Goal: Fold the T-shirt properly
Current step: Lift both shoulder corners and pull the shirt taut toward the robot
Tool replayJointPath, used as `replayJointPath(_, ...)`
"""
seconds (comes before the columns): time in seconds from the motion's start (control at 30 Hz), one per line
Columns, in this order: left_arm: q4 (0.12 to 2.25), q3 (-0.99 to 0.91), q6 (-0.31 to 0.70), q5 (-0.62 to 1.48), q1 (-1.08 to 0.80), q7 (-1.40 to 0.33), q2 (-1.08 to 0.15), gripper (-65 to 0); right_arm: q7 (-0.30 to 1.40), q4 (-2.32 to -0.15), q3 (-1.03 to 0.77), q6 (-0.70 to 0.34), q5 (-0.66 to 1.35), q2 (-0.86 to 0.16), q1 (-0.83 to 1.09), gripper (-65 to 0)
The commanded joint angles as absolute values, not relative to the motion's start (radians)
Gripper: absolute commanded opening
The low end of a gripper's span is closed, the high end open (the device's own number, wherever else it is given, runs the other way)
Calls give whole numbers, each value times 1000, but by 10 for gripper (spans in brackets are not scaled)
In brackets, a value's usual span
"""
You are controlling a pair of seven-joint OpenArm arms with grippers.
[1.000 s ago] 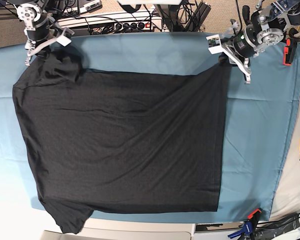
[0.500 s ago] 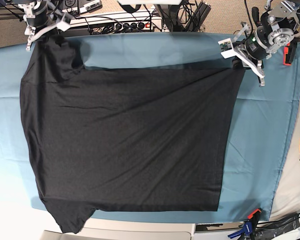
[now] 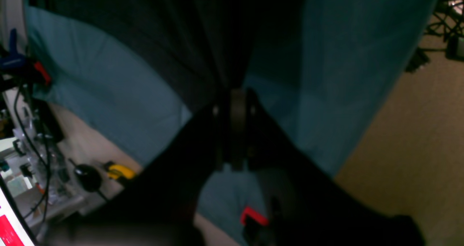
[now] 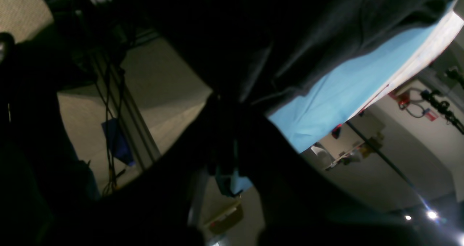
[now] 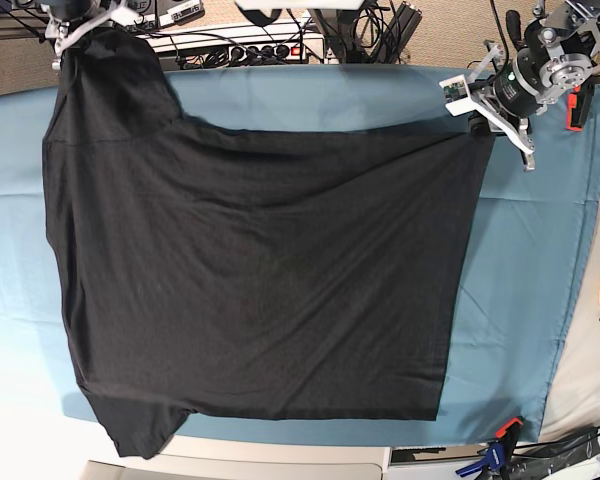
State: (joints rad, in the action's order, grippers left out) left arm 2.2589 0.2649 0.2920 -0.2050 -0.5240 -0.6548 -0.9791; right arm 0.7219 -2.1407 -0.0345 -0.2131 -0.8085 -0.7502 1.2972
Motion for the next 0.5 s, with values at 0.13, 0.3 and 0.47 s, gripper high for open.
replayJointPath(0.13, 2318, 257, 284, -234, -595, -673, -1015, -650, 743, -2155, -41, -196, -839, -755, 1309, -650)
replayJointPath(0.3, 2346, 257, 265, -263, -669, -692, -1014, -650, 744, -2181, -41, -190, -839, -745, 1309, -650)
replayJointPath(0.47, 2356, 257, 262, -303, -722, -711, -1014, -650, 745, -2233, -41, -190, -839, -743, 1309, -650)
